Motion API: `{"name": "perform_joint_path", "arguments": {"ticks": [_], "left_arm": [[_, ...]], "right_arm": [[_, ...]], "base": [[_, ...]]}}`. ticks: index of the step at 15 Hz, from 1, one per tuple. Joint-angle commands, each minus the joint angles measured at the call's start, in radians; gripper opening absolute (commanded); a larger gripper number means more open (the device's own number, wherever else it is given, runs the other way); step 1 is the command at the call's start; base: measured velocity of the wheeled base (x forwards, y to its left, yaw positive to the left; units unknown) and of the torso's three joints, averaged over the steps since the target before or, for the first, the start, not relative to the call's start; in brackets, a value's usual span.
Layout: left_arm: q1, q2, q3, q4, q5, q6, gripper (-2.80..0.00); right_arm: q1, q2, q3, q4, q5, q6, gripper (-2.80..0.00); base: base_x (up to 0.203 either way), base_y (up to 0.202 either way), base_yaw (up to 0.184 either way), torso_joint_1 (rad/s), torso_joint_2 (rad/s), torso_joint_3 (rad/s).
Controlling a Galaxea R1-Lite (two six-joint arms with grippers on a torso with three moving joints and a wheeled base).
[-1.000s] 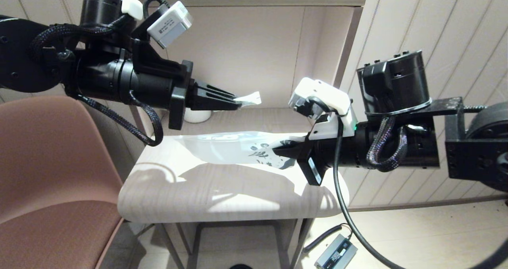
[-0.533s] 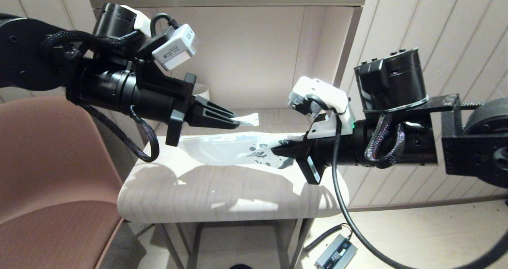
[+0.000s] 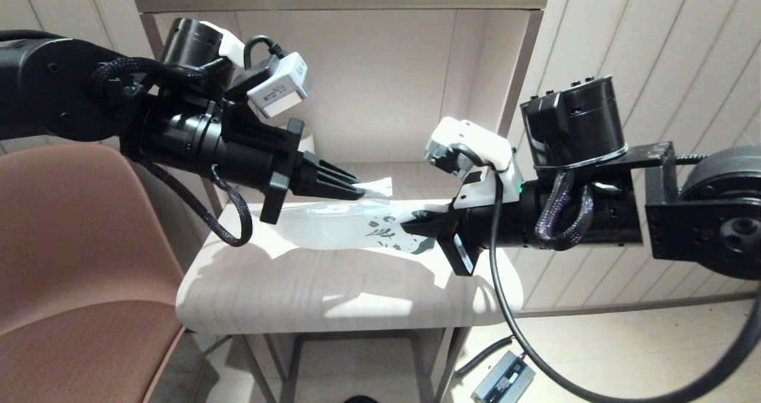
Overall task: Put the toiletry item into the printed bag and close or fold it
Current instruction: Place the toothpaste in the storage bag
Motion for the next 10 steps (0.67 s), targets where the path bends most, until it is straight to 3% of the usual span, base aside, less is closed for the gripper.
{"name": "perform_joint_path", "arguments": {"ticks": [1, 10], "left_arm": [[-0.003, 0.016, 0.008, 0.002, -0.003, 0.009, -2.80], [-0.005, 0.028, 0.046, -0.003, 0.003, 0.021, -2.80]], "right_arm": [[-0.001, 0.003, 0.005, -0.001, 0.002, -0.002, -2.80], [0.000, 0.006, 0.000, -0.002, 0.009, -0.002, -2.80]], "base": [[0.000, 0.000, 0.000, 0.000, 0.00, 0.000], [0.000, 0.000, 0.000, 0.000, 0.00, 0.000]]}}
